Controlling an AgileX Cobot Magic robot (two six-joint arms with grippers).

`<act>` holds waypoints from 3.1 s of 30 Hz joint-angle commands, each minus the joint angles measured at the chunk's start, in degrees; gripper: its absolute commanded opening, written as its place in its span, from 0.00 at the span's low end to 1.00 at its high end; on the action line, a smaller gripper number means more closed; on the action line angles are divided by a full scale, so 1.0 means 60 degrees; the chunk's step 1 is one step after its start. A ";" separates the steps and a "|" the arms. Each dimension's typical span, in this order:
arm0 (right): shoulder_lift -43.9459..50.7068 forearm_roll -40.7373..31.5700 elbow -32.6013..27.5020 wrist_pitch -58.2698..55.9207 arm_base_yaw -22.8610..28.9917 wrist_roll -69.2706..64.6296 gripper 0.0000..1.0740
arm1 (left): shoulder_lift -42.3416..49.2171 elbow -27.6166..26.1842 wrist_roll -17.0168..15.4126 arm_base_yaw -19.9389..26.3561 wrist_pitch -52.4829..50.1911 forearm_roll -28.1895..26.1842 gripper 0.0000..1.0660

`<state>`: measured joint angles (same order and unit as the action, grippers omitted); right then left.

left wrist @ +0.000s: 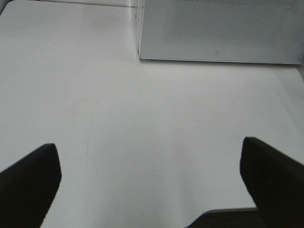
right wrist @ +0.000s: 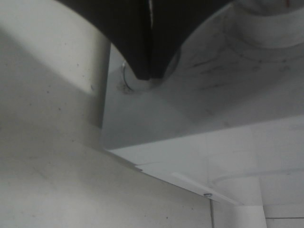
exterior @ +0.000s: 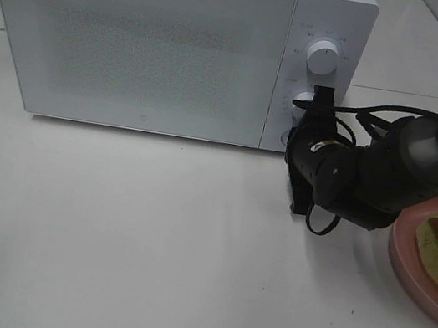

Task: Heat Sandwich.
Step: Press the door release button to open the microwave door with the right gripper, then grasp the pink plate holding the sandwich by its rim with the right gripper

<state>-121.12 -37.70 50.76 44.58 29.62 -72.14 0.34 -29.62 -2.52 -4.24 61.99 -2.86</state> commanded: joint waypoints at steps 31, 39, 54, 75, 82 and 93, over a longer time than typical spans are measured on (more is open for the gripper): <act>-0.0898 0.0229 0.1518 0.3142 -0.0143 -0.0095 0.00 | 0.0220 0.0019 0.0019 -0.0019 -0.0143 -0.0019 0.91; -0.1136 0.0181 0.2053 0.3075 -0.0267 0.0134 0.00 | 0.0220 0.0019 0.0029 -0.0019 -0.0143 -0.0019 0.91; -0.0917 0.0124 0.1996 0.2359 -0.0267 0.0191 0.00 | 0.0162 0.0019 0.0029 -0.0019 -0.0143 -0.0019 0.91; 0.0248 0.0105 0.0573 -0.0115 -0.0239 0.0134 0.00 | 0.0162 0.0019 0.0029 -0.0019 -0.0143 -0.0019 0.91; 0.0821 0.0134 -0.0239 -0.0220 -0.0239 0.0095 0.00 | 0.0162 0.0019 0.0029 -0.0019 -0.0143 -0.0019 0.91; 0.1872 0.0716 -0.1261 -0.1232 -0.0239 0.0153 0.01 | 0.0162 0.0019 0.0029 -0.0019 -0.0143 -0.0019 0.91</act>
<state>-111.55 -35.18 43.83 37.82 28.36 -71.62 0.34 -29.62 -2.52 -4.24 61.99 -2.92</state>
